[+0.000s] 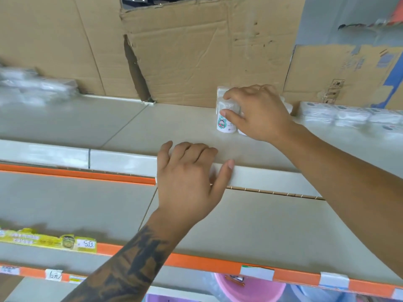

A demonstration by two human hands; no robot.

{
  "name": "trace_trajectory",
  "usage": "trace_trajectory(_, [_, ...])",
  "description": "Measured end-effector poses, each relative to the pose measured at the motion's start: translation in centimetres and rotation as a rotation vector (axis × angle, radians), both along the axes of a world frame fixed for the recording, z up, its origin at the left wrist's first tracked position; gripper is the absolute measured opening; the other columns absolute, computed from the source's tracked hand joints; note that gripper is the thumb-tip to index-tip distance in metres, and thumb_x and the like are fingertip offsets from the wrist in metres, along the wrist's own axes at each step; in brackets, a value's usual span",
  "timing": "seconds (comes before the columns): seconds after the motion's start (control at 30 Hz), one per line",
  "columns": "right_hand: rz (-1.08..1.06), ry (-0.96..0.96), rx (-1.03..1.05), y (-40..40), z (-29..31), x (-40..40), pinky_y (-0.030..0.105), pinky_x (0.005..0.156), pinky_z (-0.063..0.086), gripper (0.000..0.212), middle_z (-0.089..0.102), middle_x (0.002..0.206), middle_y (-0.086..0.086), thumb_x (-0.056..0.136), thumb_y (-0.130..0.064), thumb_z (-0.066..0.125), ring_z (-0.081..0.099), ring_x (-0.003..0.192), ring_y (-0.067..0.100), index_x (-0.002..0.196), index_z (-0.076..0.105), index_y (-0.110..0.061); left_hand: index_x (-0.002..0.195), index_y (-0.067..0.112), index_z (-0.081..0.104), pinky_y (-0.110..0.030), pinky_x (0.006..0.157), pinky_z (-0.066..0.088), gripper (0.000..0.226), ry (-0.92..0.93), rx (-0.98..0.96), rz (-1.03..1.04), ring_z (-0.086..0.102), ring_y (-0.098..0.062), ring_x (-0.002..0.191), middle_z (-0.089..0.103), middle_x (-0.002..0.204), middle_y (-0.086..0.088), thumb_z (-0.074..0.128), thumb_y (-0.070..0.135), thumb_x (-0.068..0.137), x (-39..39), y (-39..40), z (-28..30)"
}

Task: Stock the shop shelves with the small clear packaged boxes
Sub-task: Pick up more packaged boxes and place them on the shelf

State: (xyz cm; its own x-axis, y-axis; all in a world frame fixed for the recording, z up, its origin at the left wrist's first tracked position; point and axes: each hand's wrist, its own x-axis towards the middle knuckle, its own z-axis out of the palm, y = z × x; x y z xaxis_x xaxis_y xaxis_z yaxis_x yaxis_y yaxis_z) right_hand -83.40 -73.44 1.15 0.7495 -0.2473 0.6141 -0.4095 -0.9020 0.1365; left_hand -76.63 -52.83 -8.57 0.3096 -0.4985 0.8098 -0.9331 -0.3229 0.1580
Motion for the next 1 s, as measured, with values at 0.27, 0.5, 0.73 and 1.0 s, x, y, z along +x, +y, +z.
trace_trajectory(0.27, [-0.03, -0.014, 0.026, 0.4, -0.6, 0.1, 0.044, 0.088, 0.043, 0.044, 0.07, 0.117, 0.008, 0.094, -0.046, 0.055, 0.062, 0.105, 0.037, 0.126, 0.059, -0.017, 0.102, 0.02, 0.075, -0.051, 0.106, 0.038, 0.041, -0.045, -0.038, 0.0, 0.064, -0.026, 0.097, 0.073, 0.1, 0.005, 0.051, 0.053, 0.1, 0.2, -0.2, -0.5])
trace_trajectory(0.5, [0.016, -0.028, 0.067, 0.9, -0.4, -0.2, 0.043, 0.1, 0.039, 0.053, 0.062, 0.134, 0.004, 0.091, -0.048, 0.057, 0.057, 0.119, 0.033, 0.136, 0.054, -0.019, 0.101, 0.02, 0.076, -0.049, 0.1, 0.042, 0.042, -0.065, -0.057, 0.019, 0.064, -0.028, 0.093, 0.073, 0.099, 0.005, 0.049, 0.051, 0.102, 0.0, -0.4, -0.6])
trace_trajectory(0.73, [0.136, -0.35, 0.23, 0.8, 1.4, -4.3, 0.047, 0.101, 0.047, 0.045, 0.062, 0.134, -0.001, 0.094, -0.047, 0.054, 0.06, 0.119, 0.028, 0.127, 0.063, -0.018, 0.106, 0.024, 0.075, -0.043, 0.096, 0.04, 0.043, -0.007, 0.04, -0.007, 0.064, -0.023, 0.103, 0.072, 0.108, 0.009, 0.043, 0.053, 0.103, -0.5, 0.4, 0.7])
trace_trajectory(1.0, [0.018, -0.265, -0.07, 6.3, -5.3, -8.8, 0.05, 0.106, 0.041, 0.048, 0.056, 0.144, 0.009, 0.102, -0.053, 0.045, 0.056, 0.127, 0.034, 0.129, 0.065, -0.019, 0.117, 0.017, 0.069, -0.056, 0.115, 0.028, 0.055, -0.007, 0.025, 0.119, 0.059, -0.03, 0.115, 0.066, 0.125, -0.001, 0.026, 0.049, 0.108, -2.0, -0.4, -0.6])
